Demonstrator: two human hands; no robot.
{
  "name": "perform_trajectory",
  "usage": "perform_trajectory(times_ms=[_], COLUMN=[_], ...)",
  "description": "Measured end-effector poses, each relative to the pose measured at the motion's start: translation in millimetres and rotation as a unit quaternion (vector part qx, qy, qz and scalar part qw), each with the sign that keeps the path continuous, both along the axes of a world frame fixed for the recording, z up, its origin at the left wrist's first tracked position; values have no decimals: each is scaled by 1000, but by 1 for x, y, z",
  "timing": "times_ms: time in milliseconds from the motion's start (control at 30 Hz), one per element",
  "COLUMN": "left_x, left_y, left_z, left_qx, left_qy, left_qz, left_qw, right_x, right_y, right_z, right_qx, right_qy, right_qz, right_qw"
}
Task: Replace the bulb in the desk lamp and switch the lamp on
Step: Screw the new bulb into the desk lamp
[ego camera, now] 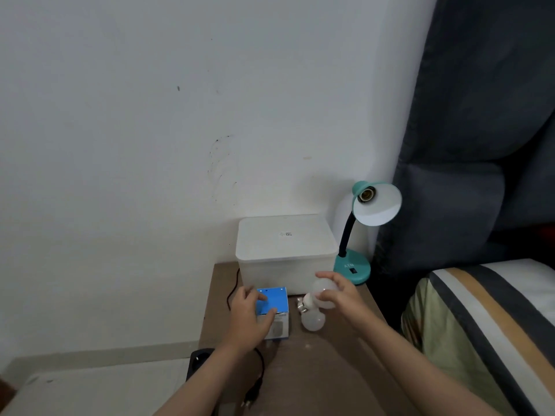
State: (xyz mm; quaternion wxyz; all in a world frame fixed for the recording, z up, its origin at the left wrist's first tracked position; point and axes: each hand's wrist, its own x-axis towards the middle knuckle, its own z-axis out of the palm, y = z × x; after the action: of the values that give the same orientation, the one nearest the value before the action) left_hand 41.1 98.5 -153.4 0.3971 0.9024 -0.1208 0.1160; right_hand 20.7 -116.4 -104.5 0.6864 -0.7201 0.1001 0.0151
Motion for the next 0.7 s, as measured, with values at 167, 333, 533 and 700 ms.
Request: perform_trajectory(times_ms=[167,333,533,700], left_x=[9,26,67,101], left_y=[-23,-73,-146,-188], left_z=[29,70,111,124], left_qx=[1,-11,-23,-26], left_qy=[-41,-94,-153,-165], left_qz=[-32,-90,-142,-164], left_qw=[999,991,978,972], right_x=[-2,5,35,66], right_y=[-46,-92,-119,-119], right_z=[32,65,73,68], right_qx=[-3,-52,-161,-221], right_qy=[-32,-164,-237,-268], right_qz=[-113,-224,-266,-268], right_qw=[993,959,920,899])
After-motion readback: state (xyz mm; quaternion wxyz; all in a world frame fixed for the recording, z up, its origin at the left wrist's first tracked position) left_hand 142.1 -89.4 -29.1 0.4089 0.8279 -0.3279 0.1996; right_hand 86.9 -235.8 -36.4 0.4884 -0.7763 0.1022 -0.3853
